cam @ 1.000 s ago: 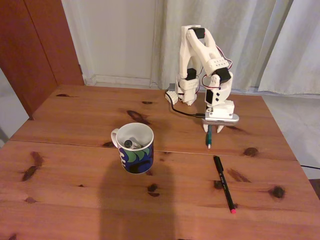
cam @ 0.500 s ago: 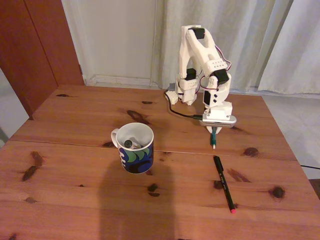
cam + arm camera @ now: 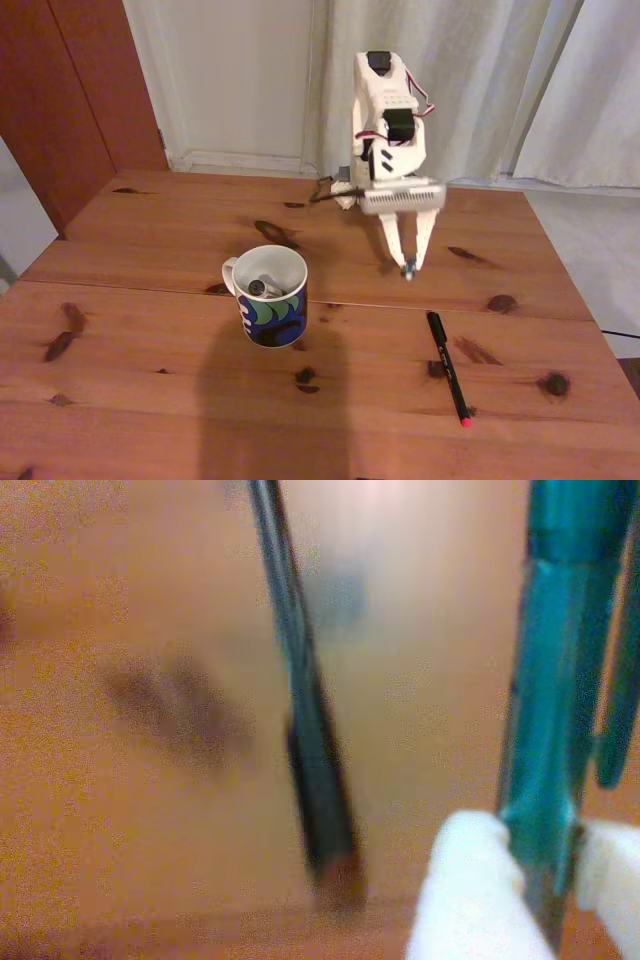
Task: Clean up the desk and place the pens and markers into the cup
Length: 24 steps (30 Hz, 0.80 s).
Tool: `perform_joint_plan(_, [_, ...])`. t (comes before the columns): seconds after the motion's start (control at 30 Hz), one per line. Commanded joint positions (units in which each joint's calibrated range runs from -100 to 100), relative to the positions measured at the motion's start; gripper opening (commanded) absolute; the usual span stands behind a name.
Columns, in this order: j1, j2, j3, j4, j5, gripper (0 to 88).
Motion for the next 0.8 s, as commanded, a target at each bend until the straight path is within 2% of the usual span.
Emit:
perform_joint_plan(0.0, [2.8, -5.5, 0.2, -9.3, 1.9, 0.7])
perform_joint_plan(0.2, [7.0, -9.0, 1.4, -19.7, 3.1, 0.7])
perform_joint_plan(0.77, [23.4, -11.5, 1.4, -30.5, 3.1, 0.8])
